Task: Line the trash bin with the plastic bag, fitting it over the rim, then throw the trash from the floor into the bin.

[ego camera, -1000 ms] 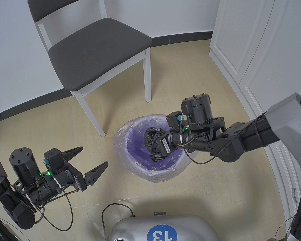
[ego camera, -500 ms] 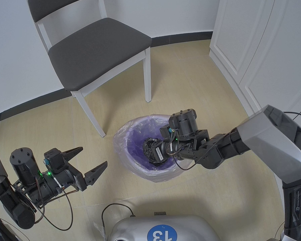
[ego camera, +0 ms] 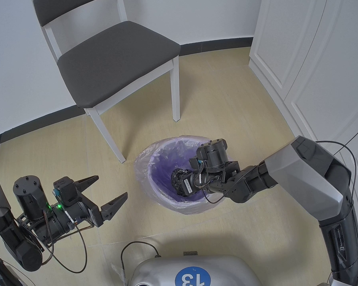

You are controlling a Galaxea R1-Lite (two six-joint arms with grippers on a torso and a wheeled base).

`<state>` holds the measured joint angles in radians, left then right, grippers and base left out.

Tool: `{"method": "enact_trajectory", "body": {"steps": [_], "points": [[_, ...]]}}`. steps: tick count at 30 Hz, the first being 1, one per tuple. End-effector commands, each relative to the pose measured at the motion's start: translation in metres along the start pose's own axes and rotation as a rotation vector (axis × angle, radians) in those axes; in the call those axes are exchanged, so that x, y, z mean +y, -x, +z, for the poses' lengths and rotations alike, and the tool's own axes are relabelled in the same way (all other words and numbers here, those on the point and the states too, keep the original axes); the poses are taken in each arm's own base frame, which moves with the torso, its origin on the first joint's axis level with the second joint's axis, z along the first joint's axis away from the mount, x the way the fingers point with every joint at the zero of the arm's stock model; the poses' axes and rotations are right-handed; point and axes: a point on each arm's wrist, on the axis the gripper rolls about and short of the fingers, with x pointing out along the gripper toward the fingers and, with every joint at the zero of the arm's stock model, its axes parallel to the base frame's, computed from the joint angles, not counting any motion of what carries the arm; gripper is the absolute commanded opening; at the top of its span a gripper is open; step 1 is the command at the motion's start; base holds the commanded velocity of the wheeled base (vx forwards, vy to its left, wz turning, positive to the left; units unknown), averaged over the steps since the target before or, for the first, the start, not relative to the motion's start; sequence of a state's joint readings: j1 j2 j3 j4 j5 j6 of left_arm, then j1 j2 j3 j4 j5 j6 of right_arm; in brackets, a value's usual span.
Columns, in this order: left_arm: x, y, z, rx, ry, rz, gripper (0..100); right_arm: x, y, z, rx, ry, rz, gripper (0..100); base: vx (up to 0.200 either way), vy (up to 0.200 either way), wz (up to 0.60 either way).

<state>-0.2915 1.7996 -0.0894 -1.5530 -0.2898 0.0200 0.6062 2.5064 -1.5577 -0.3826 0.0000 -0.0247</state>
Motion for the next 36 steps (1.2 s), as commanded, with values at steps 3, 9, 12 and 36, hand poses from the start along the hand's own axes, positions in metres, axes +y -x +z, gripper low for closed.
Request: {"method": "enact_trajectory", "body": {"steps": [3, 9, 12, 36], "points": [[0.0, -0.001, 0.0, -0.008, -0.004, 0.0, 100, -0.002, -0.008, -0.009, 0.02, -0.003, -0.004, 0, 0.0, 0.0, 0.0], [0.001, -0.002, -0.002, -0.001, -0.002, 0.0, 100, -0.002, -0.018, -0.014, 0.023, -0.003, -0.017, 0, 0.0, 0.0, 0.0], [0.001, -0.001, -0.001, -0.004, -0.012, 0.002, 100, -0.003, -0.014, -0.008, 0.01, -0.003, -0.025, 0, 0.0, 0.0, 0.0], [0.001, 0.003, 0.002, -0.018, -0.039, 0.01, 100, 0.012, 0.076, 0.04, -0.074, 0.028, 0.012, 100, 0.0, 0.0, 0.0]]}}
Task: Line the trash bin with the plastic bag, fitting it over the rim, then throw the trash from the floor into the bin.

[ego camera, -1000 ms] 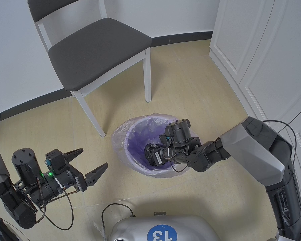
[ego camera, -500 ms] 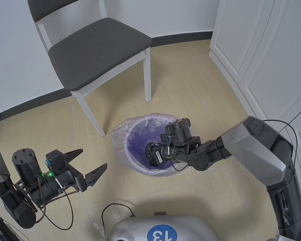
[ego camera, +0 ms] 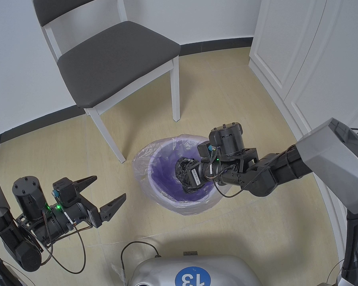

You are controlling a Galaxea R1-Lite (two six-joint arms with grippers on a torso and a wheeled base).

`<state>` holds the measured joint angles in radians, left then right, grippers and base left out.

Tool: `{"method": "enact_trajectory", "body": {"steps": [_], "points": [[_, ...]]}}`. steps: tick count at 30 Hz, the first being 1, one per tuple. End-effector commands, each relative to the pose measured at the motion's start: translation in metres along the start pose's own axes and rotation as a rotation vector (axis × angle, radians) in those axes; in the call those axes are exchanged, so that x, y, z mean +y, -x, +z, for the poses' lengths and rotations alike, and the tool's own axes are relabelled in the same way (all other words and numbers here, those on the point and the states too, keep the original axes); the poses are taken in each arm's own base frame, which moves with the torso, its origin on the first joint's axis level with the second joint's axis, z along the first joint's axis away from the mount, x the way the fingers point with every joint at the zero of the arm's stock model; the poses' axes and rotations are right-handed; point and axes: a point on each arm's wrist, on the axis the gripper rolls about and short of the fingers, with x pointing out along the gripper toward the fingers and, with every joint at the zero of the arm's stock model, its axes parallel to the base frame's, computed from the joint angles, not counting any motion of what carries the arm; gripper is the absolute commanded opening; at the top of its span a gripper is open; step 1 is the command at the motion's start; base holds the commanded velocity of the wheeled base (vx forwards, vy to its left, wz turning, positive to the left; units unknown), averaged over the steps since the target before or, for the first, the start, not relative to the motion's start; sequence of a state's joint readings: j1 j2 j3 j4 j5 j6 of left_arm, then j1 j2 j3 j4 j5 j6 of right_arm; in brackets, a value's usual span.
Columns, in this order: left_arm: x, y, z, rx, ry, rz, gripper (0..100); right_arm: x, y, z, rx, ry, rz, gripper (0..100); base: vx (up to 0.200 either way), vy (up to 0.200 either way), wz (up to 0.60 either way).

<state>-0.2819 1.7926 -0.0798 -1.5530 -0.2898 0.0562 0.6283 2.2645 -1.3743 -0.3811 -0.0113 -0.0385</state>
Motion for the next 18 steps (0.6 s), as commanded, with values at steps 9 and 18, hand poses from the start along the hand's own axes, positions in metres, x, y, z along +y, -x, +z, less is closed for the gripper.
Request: {"method": "enact_trajectory", "body": {"steps": [9, 18], "points": [[0.0, -0.001, 0.001, -0.013, -0.005, 0.0, 100, 0.001, 0.01, 0.009, -0.026, 0.011, 0.004, 100, 0.0, 0.0, 0.0], [0.012, -0.039, -0.027, 0.09, 0.035, 0.081, 100, -0.05, 0.058, 0.013, -0.01, 0.085, -0.12, 100, 0.0, 0.0, 0.0]]}}
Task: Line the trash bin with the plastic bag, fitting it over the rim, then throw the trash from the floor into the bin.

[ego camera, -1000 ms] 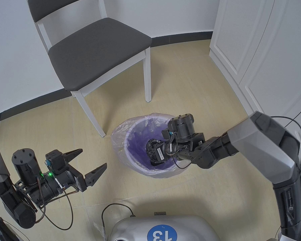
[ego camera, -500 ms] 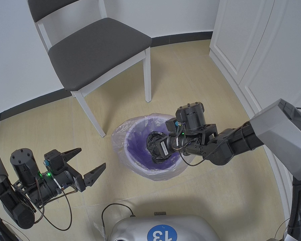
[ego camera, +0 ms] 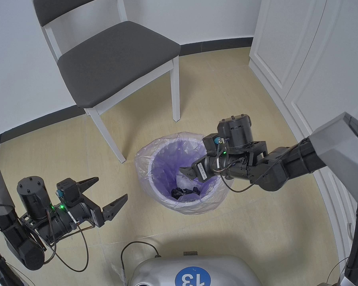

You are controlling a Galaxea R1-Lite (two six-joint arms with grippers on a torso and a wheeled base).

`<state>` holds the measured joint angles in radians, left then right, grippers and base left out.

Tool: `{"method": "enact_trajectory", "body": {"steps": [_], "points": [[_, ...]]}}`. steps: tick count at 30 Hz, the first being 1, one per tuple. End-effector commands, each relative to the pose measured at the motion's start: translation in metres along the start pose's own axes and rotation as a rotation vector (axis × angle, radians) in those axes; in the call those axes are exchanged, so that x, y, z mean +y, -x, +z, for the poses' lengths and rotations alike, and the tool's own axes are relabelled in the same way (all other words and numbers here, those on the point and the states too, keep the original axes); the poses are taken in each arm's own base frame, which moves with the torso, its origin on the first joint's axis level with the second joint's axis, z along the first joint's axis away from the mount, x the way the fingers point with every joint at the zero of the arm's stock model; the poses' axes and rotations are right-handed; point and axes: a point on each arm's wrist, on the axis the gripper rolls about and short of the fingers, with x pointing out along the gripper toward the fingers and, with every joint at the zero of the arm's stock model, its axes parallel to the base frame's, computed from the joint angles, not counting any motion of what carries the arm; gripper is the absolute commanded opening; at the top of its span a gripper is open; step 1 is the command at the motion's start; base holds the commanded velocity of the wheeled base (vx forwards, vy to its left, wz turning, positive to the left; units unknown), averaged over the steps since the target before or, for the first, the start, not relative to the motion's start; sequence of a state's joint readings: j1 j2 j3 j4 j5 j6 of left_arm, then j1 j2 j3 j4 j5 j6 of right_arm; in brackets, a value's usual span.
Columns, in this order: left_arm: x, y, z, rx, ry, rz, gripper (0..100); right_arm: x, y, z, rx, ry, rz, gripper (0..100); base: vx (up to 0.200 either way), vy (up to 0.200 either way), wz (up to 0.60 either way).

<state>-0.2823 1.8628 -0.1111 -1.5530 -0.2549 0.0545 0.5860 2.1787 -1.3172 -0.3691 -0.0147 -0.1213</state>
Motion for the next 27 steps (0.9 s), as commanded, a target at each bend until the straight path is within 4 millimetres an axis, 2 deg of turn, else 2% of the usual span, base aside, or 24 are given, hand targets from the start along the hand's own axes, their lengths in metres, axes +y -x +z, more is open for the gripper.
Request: {"method": "enact_trajectory", "body": {"steps": [1, 2, 5, 6, 9, 14, 20, 27], "points": [[0.007, -0.026, -0.017, 0.051, 0.023, 0.049, 100, -0.032, 0.031, 0.002, 0.005, 0.024, -0.078, 100, 0.0, 0.0, 0.0], [0.013, -0.046, -0.021, 0.048, 0.033, 0.086, 100, -0.047, 0.039, -0.008, 0.049, 0.044, -0.108, 100, 0.0, 0.0, 0.0], [0.024, -0.081, -0.031, 0.03, 0.043, 0.142, 100, -0.059, 0.042, -0.022, 0.102, 0.032, -0.134, 100, 0.0, 0.0, 0.0], [0.025, -0.086, -0.032, 0.027, 0.042, 0.147, 100, -0.061, 0.042, -0.024, 0.106, 0.03, -0.139, 100, 0.0, 0.0, 0.0], [0.037, -0.126, -0.04, -0.024, 0.032, 0.198, 100, -0.07, 0.04, -0.032, 0.128, 0.01, -0.174, 100, 0.0, 0.0, 0.0], [0.057, -0.165, -0.054, -0.045, 0.035, 0.267, 100, -0.079, 0.032, -0.046, 0.161, -0.02, -0.192, 100, 0.0, 0.0, 0.0], [0.072, -0.198, -0.063, -0.087, 0.032, 0.319, 100, -0.087, 0.015, -0.062, 0.136, -0.041, -0.216, 100, 0.0, 0.0, 0.0], [0.079, -0.208, -0.07, -0.074, 0.035, 0.337, 100, -0.091, 0.002, -0.083, 0.128, -0.058, -0.231, 100, 0.0, 0.0, 0.0]]}}
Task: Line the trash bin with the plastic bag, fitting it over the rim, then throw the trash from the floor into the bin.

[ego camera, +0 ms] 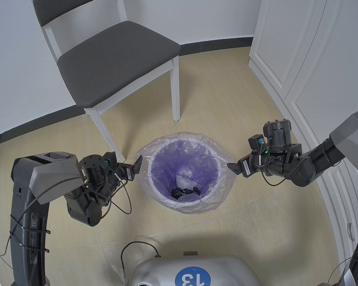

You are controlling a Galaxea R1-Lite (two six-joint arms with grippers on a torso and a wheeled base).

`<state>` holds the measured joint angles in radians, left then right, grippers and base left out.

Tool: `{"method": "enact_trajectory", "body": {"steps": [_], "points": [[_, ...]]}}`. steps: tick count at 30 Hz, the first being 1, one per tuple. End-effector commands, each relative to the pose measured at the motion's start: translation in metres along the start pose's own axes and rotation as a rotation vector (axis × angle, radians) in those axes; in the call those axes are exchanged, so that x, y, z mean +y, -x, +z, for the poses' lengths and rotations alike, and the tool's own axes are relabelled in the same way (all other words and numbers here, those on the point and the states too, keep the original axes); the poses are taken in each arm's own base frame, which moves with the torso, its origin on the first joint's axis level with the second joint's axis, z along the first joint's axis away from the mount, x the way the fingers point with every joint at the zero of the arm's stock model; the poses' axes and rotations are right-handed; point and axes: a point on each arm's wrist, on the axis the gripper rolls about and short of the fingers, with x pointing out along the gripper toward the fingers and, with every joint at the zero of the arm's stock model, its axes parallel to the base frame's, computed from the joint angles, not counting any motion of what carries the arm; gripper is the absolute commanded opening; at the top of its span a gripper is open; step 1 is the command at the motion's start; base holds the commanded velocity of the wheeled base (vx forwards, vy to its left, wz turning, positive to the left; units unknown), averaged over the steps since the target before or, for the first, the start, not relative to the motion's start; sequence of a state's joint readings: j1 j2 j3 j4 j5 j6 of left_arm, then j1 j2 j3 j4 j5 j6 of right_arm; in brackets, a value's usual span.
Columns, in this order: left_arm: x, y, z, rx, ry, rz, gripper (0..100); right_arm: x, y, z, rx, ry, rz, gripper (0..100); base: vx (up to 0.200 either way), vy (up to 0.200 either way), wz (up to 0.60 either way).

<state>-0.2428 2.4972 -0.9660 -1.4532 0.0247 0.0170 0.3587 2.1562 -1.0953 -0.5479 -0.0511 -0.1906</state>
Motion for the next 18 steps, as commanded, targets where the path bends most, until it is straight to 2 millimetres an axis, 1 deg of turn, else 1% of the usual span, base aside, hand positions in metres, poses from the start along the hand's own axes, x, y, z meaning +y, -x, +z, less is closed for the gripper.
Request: {"method": "enact_trajectory", "body": {"steps": [1, 3, 4, 5, 6, 7, 8, 12, 13, 16, 18], "points": [[0.004, -0.015, -0.026, 0.028, 0.0, 0.017, 100, -0.003, -0.019, -0.029, 0.073, -0.012, -0.005, 100, 0.0, 0.0, 0.0], [0.005, -0.02, -0.029, 0.019, 0.001, 0.02, 100, -0.004, -0.024, -0.033, 0.078, -0.017, -0.007, 100, 0.0, 0.0, 0.0], [0.005, -0.022, -0.031, 0.017, 0.001, 0.02, 100, -0.002, -0.029, -0.039, 0.088, -0.02, -0.004, 100, 0.0, 0.0, 0.0], [0.005, -0.023, -0.031, 0.017, 0.001, 0.018, 100, -0.002, -0.03, -0.039, 0.088, -0.021, -0.004, 100, 0.0, 0.0, 0.0], [0.004, -0.025, -0.035, 0.023, 0.001, 0.017, 100, -0.001, -0.038, -0.046, 0.098, -0.031, -0.007, 100, 0.0, 0.0, 0.0], [0.003, -0.025, -0.036, 0.028, 0.0, 0.015, 100, -0.001, -0.041, -0.048, 0.098, -0.032, -0.007, 100, 0.0, 0.0, 0.0], [0.002, -0.028, -0.039, 0.036, 0.0, 0.013, 100, -0.001, -0.048, -0.052, 0.088, -0.041, -0.011, 100, 0.0, 0.0, 0.0], [0.0, -0.035, -0.047, 0.034, 0.0, 0.009, 100, -0.003, -0.066, -0.058, 0.067, -0.065, -0.015, 100, 0.0, 0.0, 0.0], [0.0, -0.035, -0.048, 0.034, 0.0, 0.009, 100, -0.003, -0.068, -0.058, 0.067, -0.068, -0.015, 100, 0.0, 0.0, 0.0], [-0.001, -0.043, -0.058, 0.043, -0.001, 0.006, 100, -0.002, -0.087, -0.063, 0.053, -0.121, -0.009, 100, 0.0, 0.0, 0.0], [-0.002, -0.048, -0.063, 0.054, -0.001, 0.004, 100, -0.002, -0.098, -0.065, 0.043, -0.127, 0.005, 100, 0.0, 0.0, 0.0]]}}
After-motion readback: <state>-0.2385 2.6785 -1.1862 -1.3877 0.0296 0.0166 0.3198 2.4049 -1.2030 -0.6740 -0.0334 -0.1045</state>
